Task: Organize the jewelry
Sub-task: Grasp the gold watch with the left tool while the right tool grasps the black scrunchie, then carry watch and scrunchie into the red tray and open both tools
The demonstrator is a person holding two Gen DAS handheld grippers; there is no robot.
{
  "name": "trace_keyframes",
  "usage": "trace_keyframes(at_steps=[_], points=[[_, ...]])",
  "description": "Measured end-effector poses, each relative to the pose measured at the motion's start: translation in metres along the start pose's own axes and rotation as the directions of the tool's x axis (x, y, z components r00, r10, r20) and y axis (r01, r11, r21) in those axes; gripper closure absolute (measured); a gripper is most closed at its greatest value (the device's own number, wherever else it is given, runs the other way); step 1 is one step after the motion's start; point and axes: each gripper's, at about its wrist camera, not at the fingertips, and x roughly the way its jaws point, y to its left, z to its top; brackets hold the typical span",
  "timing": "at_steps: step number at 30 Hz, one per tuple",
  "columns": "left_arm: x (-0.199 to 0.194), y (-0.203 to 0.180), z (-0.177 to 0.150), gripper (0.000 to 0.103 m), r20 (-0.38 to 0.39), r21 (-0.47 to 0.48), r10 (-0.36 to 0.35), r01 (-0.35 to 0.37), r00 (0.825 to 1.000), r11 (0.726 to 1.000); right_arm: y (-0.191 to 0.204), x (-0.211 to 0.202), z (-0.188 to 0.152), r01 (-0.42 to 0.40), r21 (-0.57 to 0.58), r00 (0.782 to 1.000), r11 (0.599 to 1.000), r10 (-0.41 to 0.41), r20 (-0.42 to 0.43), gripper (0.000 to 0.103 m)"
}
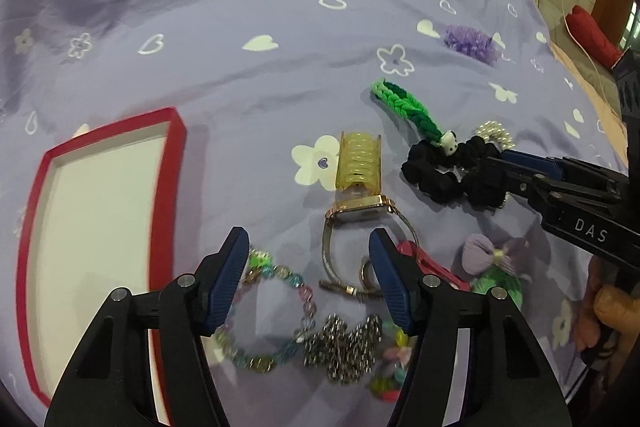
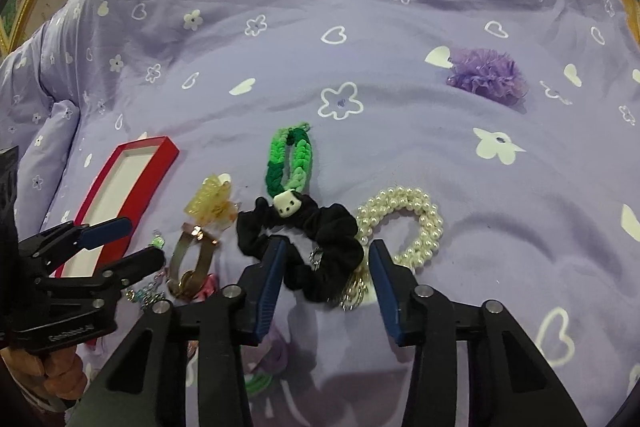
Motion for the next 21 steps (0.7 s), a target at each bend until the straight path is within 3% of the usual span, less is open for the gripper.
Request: trace_keyframes(at_steps=[2,6,9,11,21], points=[[0.008,-0.002,0.001,0.046,-0.014,0.010,-0.009,0.009,1.000,1.000,-0.002,0.004,0.000,0.001,0.000,1.000,1.000,-0.001,-0.003,0.076],[0.021,-0.006,-0.001,0.052,-0.051,0.023,-0.008,0.009,0.999,1.000,-0.004,0.007,0.000,0.001,0.002,1.000,1.000,-0.001,-0.006,0.083],[0.023,-0.007,-0.002,0.077,-0.054,0.017,-0.030,0.031,0.998,0.999,-0.005,0.006,0.000,-0.005,0.003,1.000,1.000,0.005,-0.003,0.088],[0.021,-0.006,-0.001,0.100,-0.049,0.006,-0.049,0.049,0.998,0.999,-0.006,0.003,0.000,-0.016,0.010,1.000,1.000,0.016,0.008,0.093],[-0.028,0.011,-0.014,0.102,0.063,-0.062,-0.100,0.104,0.993,0.993,0.007,-0.041,-0.003,-0.085,0.016,0.990,0.996,0.083,0.110,0.096]])
